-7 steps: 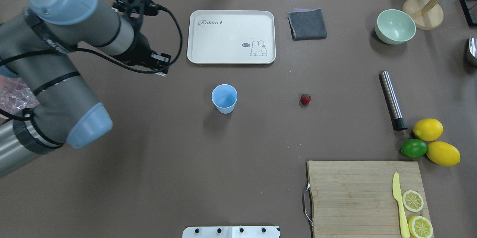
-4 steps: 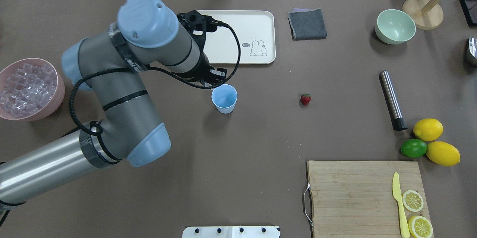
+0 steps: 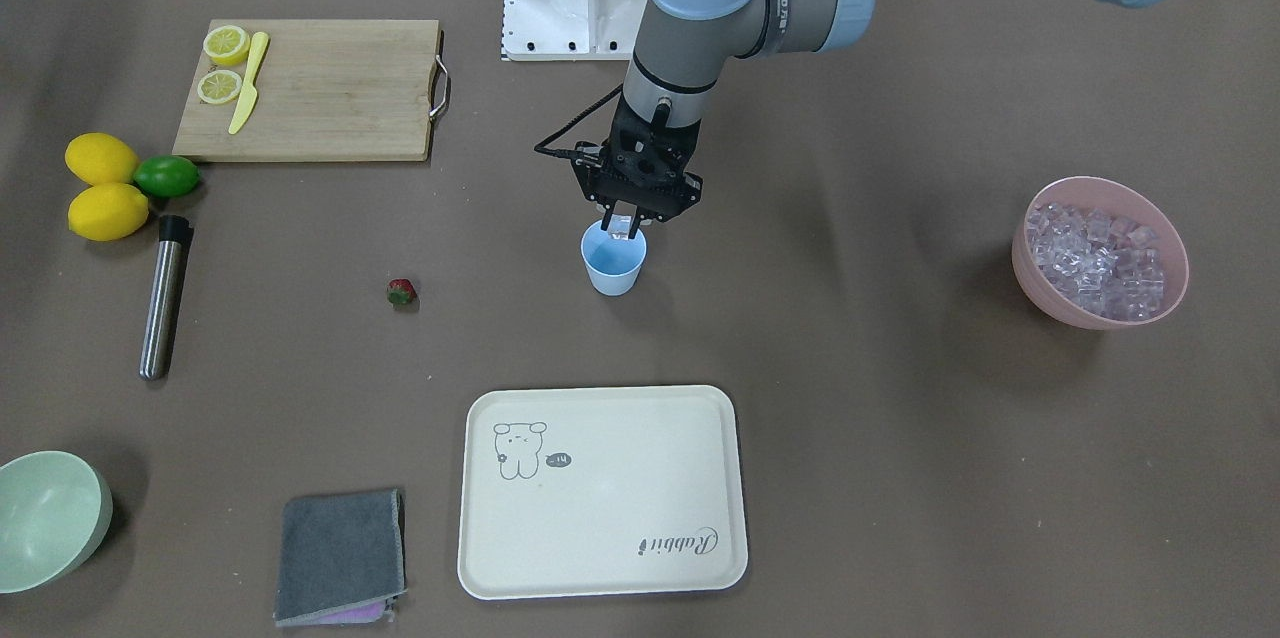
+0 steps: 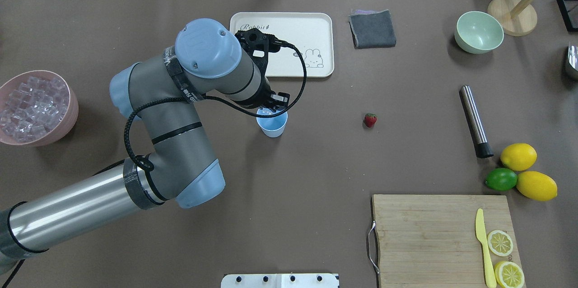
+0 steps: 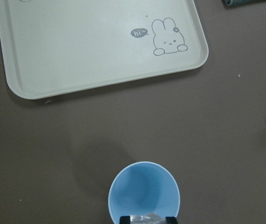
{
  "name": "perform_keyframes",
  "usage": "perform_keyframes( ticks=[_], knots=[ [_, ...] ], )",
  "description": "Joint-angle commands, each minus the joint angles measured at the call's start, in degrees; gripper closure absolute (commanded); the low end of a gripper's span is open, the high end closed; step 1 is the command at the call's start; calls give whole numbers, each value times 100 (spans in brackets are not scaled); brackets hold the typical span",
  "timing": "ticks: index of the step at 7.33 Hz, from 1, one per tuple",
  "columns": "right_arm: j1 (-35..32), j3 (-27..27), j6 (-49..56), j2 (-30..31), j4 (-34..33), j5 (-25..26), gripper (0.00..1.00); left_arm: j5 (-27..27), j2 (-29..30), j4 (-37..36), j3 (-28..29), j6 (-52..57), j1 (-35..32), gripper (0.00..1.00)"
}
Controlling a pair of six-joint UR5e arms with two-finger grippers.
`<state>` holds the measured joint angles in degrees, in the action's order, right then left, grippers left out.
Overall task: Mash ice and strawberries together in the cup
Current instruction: 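Open the left gripper to drop the ice cube into the cup, then move the left gripper back to the pink ice bowl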
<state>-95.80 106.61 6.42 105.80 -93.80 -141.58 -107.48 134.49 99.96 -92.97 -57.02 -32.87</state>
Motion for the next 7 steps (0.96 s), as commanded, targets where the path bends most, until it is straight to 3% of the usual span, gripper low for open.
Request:
perform_keyframes(
  ticks=[1, 3, 5, 7],
  knots=[
    [0, 9, 0, -7, 2, -1, 0, 122, -10, 112, 77, 24, 35, 3],
    [9, 245, -70, -16, -6, -1, 0, 105, -80, 51, -45, 460, -209, 2],
    [61, 361, -97, -182, -15, -10, 0, -358, -1033, -255, -807, 1548, -823, 2],
    [263, 387, -106, -288, -15, -342, 0, -414, -2018, -293, -1519, 2657, -1220, 2]
  ],
)
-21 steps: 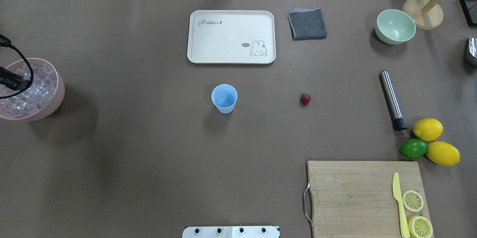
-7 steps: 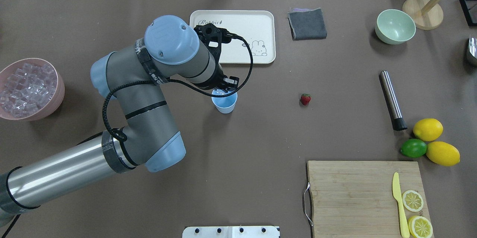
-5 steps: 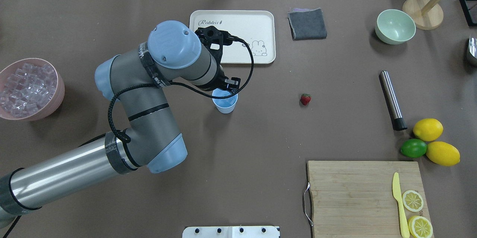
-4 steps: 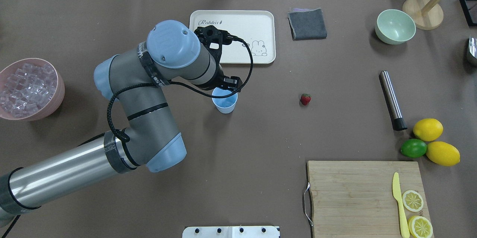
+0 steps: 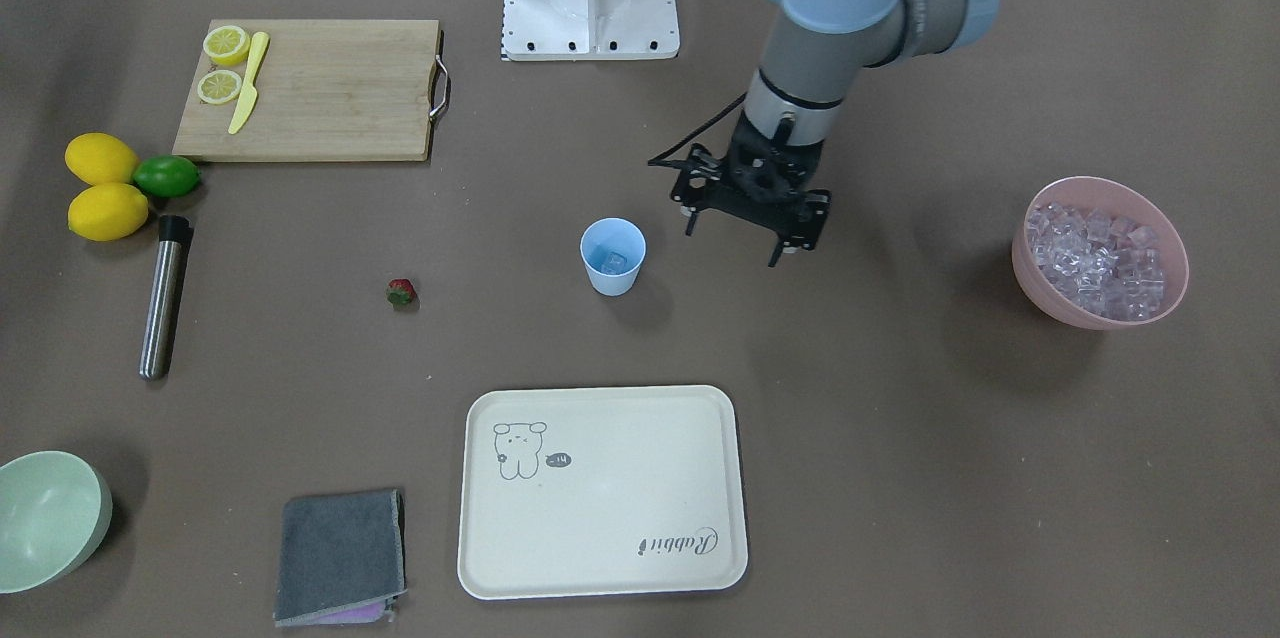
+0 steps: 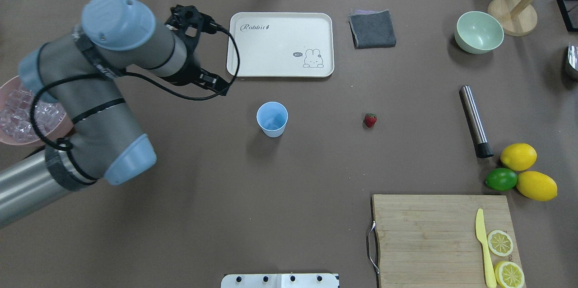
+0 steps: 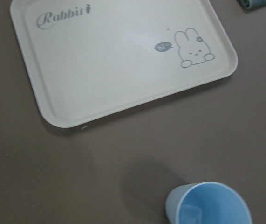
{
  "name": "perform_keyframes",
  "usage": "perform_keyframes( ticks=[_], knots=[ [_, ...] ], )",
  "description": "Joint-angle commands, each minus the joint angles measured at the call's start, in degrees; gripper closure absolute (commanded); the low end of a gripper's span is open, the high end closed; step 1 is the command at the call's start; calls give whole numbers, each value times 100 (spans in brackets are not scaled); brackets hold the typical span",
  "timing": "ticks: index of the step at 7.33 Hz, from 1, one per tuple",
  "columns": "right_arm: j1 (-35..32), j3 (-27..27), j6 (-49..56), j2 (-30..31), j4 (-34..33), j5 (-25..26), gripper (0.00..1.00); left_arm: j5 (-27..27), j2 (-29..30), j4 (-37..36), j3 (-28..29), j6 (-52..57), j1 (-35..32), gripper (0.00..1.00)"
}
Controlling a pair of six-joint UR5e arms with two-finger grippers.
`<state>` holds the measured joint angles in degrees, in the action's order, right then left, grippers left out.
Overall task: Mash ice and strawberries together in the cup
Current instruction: 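Move the left gripper back to the pink ice bowl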
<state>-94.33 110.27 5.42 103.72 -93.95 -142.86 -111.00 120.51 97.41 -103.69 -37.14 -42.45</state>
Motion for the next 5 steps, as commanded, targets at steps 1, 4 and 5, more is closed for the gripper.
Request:
perform_keyframes(
  ticks=[1, 4, 5],
  knots=[
    [256, 38, -6, -114, -1, -259, 0, -62, -1069, -12, -728, 1395, -342, 3],
    [407, 91, -6, -124, 8, -321, 0, -106, -2730, 433, -1224, 3918, -1140, 3],
    [416, 135, -6, -124, 8, -330, 0, -245, -3135, 880, -1049, 4525, -1386, 3]
  ],
)
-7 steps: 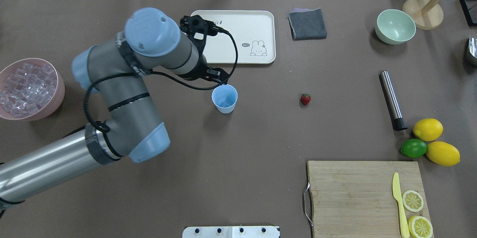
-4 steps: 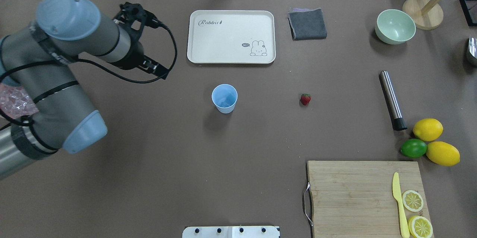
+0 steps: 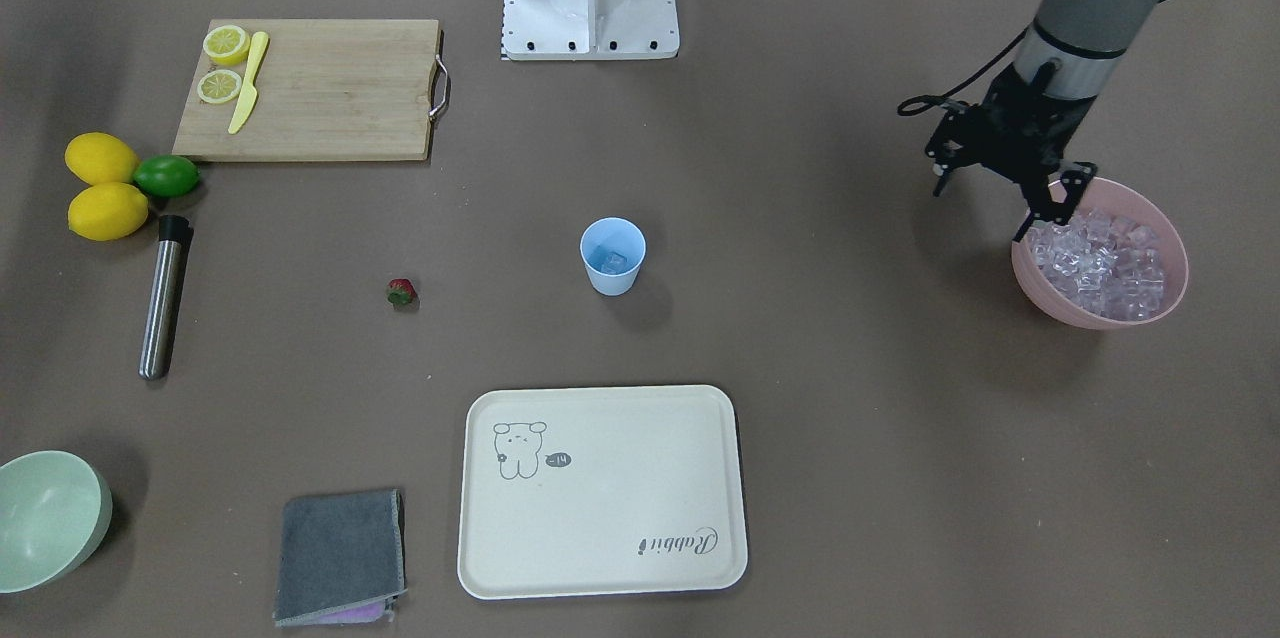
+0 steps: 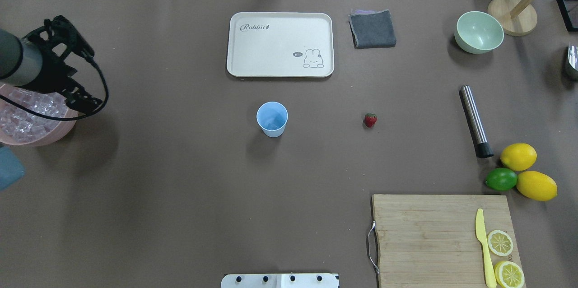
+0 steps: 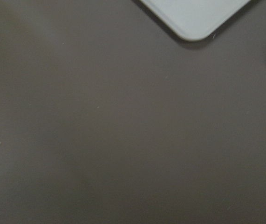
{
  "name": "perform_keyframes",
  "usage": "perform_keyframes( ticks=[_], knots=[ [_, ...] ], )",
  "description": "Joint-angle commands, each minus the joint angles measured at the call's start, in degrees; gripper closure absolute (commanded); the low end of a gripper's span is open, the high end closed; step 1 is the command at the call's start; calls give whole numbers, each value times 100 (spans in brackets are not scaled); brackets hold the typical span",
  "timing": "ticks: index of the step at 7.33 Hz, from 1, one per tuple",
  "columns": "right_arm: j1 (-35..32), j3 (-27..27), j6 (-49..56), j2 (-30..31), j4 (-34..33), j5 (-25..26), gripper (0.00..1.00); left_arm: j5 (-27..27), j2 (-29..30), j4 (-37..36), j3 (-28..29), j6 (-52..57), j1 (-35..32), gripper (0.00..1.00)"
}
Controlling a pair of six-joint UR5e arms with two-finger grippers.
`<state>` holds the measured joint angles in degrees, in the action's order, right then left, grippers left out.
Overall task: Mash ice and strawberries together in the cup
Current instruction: 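Move the left gripper back to the pink ice bowl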
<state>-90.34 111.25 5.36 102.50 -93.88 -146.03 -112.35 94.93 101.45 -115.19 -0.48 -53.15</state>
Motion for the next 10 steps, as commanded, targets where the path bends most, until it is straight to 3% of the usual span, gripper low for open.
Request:
perform_keyframes(
  ticks=[1, 3, 5, 10],
  knots=[
    [16, 64, -9, -2, 1, -14, 0, -416, -702, 698, 363, 1335, -623, 3],
    [139, 46, -96, -143, 1, -5, 0, -777, -906, 990, 935, 2111, -1125, 3],
    [157, 64, -114, -178, 1, -5, 0, -1014, -880, 990, 1427, 2272, -1136, 8],
    [148, 177, -123, -169, 1, -22, 0, -1245, -801, 1131, 1895, 2263, -1118, 19]
  ],
)
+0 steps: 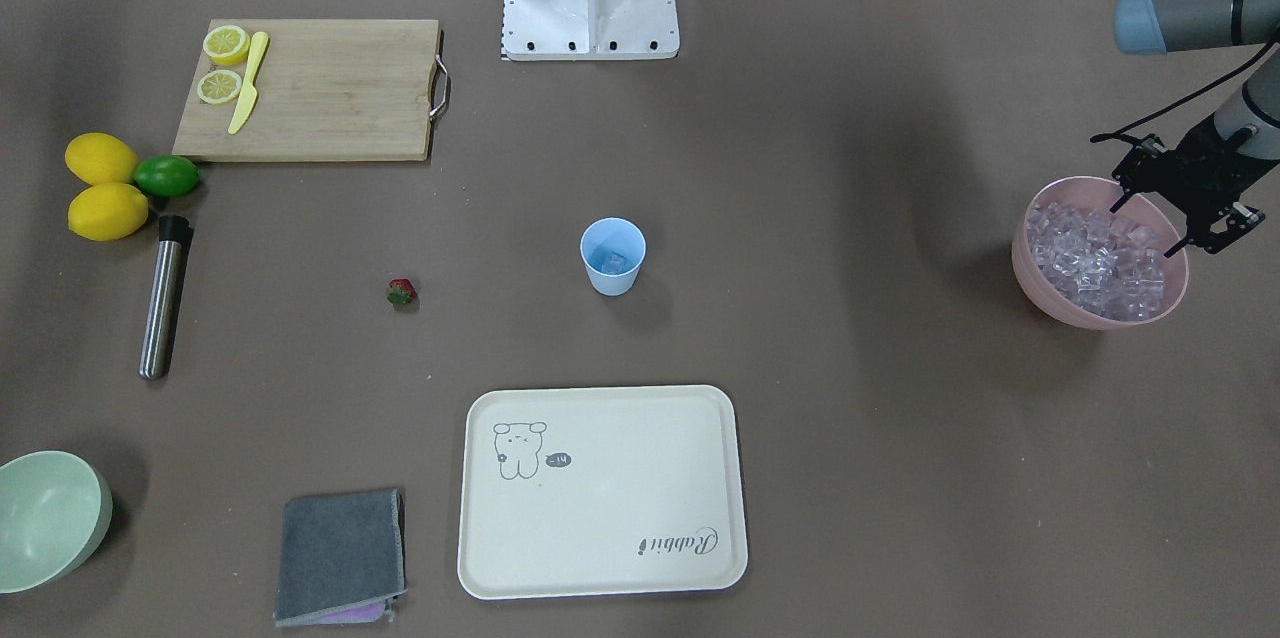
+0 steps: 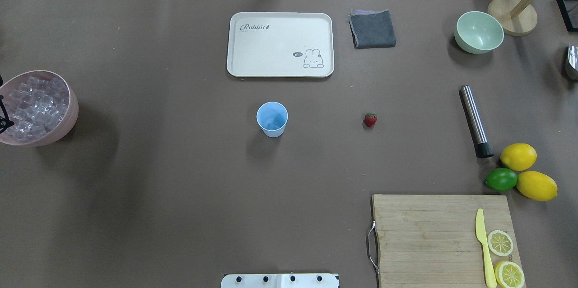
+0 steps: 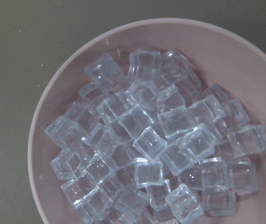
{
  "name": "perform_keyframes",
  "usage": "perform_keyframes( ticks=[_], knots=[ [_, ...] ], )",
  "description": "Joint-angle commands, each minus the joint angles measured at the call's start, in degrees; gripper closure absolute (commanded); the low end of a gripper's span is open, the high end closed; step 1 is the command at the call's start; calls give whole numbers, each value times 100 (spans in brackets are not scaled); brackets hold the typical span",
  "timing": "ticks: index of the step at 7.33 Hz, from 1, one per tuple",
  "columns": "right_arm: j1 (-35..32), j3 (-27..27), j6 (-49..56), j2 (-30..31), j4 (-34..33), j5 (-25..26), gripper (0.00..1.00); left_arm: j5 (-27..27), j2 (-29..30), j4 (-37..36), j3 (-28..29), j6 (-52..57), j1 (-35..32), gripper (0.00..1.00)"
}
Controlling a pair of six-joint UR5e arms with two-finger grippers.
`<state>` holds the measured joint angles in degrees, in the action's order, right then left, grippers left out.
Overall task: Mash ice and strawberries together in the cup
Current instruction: 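Grasp another ice cube from the pink bowl with the left gripper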
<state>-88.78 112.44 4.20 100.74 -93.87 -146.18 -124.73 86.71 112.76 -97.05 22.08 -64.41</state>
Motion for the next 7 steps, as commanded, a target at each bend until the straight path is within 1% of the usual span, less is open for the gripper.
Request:
perform_keyframes(
  ticks=[1, 3, 6, 7],
  knots=[
    [-8, 76, -7, 33, 0, -7, 0, -7, 39, 0, 150, 7, 16, 19],
    [-16, 120, -7, 77, 0, 2, 0, -60, 39, 0, 204, 7, 16, 26],
    [-25, 120, -7, 112, 0, 2, 0, -104, 48, 9, 230, 15, 25, 30],
    [-25, 120, -7, 113, 0, 2, 0, -104, 48, 9, 230, 24, 25, 30]
  ],
)
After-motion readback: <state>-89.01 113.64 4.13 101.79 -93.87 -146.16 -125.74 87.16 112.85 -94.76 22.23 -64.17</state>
